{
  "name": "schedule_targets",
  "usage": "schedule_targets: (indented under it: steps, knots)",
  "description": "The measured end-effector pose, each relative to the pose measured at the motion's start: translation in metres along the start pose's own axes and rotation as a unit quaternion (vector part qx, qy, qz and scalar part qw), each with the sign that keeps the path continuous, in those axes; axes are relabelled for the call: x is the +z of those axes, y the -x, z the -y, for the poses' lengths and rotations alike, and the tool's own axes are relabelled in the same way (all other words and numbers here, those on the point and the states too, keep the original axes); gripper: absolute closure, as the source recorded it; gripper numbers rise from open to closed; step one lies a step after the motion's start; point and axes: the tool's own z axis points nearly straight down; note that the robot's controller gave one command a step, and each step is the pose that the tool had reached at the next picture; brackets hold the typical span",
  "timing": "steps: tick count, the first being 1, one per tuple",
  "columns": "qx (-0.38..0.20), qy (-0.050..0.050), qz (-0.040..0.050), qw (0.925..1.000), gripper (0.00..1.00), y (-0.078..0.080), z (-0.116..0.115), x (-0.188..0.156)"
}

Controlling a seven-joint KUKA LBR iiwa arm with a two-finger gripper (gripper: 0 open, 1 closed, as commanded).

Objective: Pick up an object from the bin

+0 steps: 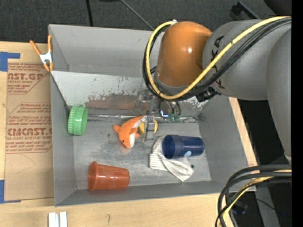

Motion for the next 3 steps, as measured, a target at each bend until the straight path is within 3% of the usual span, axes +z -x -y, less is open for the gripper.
schedule_targets:
  steps: [1,2,3]
  knots:
    - [0.001,0.0,0.0037,1.0,0.0,0.001,0.0,-0.005]
    - [-0.017,0.0,0.0083,0.9998,0.0,0.007,-0.001,0.038]
    - [-0.075,-0.001,0.004,0.9972,0.0,0.006,0.007,0.084]
